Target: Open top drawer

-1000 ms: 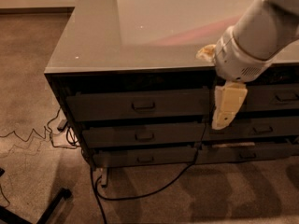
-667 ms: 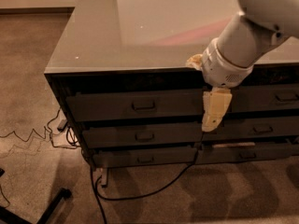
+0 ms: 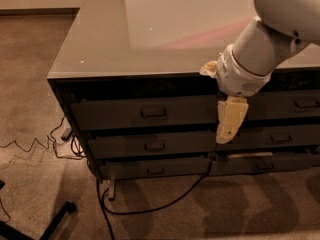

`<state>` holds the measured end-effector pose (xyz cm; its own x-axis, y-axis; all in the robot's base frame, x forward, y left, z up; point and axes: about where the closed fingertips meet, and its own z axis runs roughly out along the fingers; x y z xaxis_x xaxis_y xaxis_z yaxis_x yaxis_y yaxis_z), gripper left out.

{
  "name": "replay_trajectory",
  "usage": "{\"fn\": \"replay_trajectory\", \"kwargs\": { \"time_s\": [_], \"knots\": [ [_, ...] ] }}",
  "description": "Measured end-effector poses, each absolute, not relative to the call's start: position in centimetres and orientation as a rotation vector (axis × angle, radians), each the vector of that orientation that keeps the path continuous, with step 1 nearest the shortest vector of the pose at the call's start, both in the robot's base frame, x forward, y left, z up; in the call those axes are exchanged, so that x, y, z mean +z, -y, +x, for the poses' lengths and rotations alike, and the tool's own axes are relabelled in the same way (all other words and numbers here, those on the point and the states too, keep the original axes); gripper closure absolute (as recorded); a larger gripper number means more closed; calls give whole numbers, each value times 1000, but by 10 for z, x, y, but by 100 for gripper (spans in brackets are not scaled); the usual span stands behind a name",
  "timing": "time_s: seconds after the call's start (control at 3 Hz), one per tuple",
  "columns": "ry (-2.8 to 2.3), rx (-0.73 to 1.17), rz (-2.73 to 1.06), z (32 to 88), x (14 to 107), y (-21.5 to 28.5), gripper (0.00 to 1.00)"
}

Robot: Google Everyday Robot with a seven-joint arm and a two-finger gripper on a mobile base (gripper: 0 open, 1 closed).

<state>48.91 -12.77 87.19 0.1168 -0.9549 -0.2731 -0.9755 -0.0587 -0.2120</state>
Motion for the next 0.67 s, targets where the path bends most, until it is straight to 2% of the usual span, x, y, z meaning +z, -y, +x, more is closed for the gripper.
{"fn": "replay_trajectory", "kwargs": {
  "time_s": [0.67],
  "knots": [
    [-1865,296,-1933,519,811,121,0]
  ]
}}
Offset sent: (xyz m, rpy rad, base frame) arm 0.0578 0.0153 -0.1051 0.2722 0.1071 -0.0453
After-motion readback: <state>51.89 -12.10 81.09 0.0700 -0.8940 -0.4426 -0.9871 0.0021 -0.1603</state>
